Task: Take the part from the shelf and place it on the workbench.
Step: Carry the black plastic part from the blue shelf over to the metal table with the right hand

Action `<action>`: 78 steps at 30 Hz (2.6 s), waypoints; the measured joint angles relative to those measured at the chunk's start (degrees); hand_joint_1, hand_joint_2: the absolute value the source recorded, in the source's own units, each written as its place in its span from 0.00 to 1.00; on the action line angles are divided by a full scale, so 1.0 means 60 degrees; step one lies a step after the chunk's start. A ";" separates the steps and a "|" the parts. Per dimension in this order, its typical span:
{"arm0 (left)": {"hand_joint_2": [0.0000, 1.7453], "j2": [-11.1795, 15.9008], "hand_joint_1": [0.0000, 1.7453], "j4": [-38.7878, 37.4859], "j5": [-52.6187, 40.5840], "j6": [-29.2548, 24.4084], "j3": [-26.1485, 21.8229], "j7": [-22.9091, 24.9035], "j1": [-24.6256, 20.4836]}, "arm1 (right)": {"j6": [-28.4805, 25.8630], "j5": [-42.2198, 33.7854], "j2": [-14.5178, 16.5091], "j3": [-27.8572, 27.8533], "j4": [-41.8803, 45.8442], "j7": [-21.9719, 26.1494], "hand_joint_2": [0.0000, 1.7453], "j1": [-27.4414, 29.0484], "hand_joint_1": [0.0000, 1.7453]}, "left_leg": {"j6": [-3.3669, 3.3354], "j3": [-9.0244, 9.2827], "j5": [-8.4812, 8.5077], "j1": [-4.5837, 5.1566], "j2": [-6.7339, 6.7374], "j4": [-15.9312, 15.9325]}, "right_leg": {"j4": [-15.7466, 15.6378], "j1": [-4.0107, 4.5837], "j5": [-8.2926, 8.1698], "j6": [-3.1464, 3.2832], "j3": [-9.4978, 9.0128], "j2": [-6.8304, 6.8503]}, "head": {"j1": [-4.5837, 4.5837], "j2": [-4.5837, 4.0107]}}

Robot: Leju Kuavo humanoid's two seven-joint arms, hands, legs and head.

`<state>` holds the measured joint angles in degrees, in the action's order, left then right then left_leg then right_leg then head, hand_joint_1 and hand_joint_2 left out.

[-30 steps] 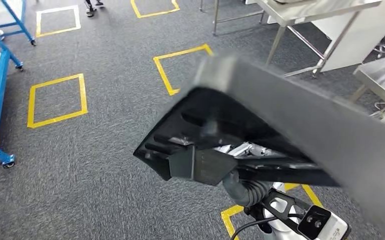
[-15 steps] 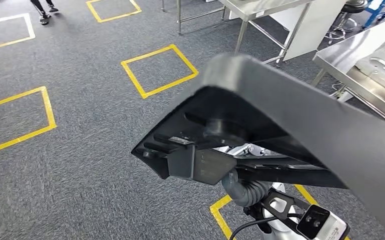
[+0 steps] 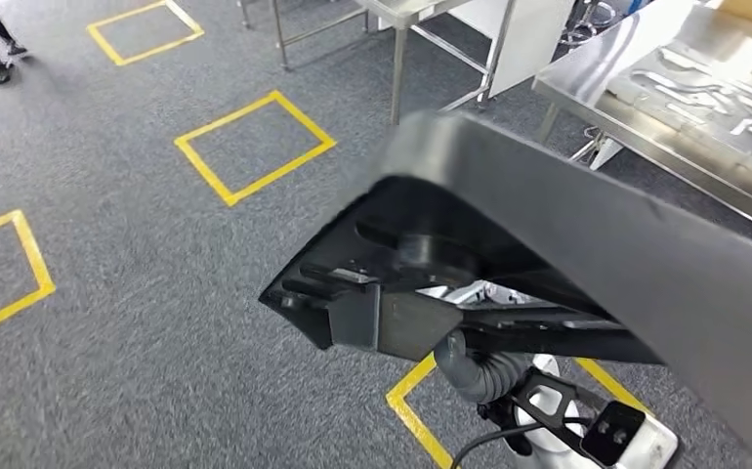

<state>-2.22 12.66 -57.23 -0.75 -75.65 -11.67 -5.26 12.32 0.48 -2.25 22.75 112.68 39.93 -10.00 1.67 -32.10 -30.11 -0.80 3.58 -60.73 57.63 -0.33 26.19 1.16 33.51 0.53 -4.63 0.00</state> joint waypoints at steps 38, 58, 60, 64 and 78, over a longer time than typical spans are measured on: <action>1.00 0.0095 0.00 0.0003 0.0385 -0.0278 -0.0186 0.0202 0.0156 | -0.0132 -0.0392 -0.0007 0.0060 -0.0460 -0.0024 1.00 -0.0162 1.00 | -0.0010 -0.0569 0.0061 -0.0060 -0.0715 -0.0891 | 0.0011 0.0001 -0.0014 -0.0007 -0.0060 -0.0818 | 0.0001 0.0000; 1.00 0.0031 0.00 0.0003 0.0472 -0.0288 -0.0284 0.0046 0.0132 | -0.0162 -0.0639 -0.0100 0.0098 -0.0721 0.0001 1.00 -0.0397 1.00 | -0.0237 0.0155 0.0392 0.0108 0.0480 0.0521 | 0.0076 0.0133 -0.0036 -0.0163 0.0097 0.0339 | 0.0004 0.0000; 1.00 0.0032 0.00 0.0003 0.0472 -0.0298 -0.0284 0.0041 0.0101 | -0.0168 -0.0667 -0.0110 0.0100 -0.0730 -0.0001 1.00 -0.0397 1.00 | -0.0135 0.0165 0.0259 0.0087 0.0384 0.0418 | 0.0007 0.0064 -0.0088 -0.0077 0.0063 0.0133 | 0.0004 0.0000; 1.00 0.0027 0.00 0.0003 0.0481 -0.0297 -0.0290 0.0025 0.0128 | -0.0170 -0.0685 -0.0128 0.0130 -0.0774 -0.0004 1.00 -0.0402 1.00 | -0.0016 -0.0796 -0.0836 0.0024 -0.0450 -0.1693 | -0.0041 0.0027 -0.0154 0.0041 0.0066 -0.0286 | 0.0000 0.0000; 1.00 0.0008 0.00 0.0014 0.0369 -0.0261 -0.0291 -0.0015 0.0138 | -0.0192 -0.0598 -0.0159 0.0142 -0.0735 0.0003 1.00 -0.0287 1.00 | -0.0562 0.0110 0.0542 -0.0042 -0.0575 0.0615 | 0.1465 0.0036 0.0603 -0.0462 0.0908 -0.0432 | 0.0010 0.0000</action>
<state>-2.17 12.74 -55.02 -2.32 -77.40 -11.76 -4.43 11.17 -3.11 -3.21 23.61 108.27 39.95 -11.72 -1.70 -31.44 -26.86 -1.06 0.12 -57.04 66.42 -0.11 29.80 -1.61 38.95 -2.06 -4.57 0.00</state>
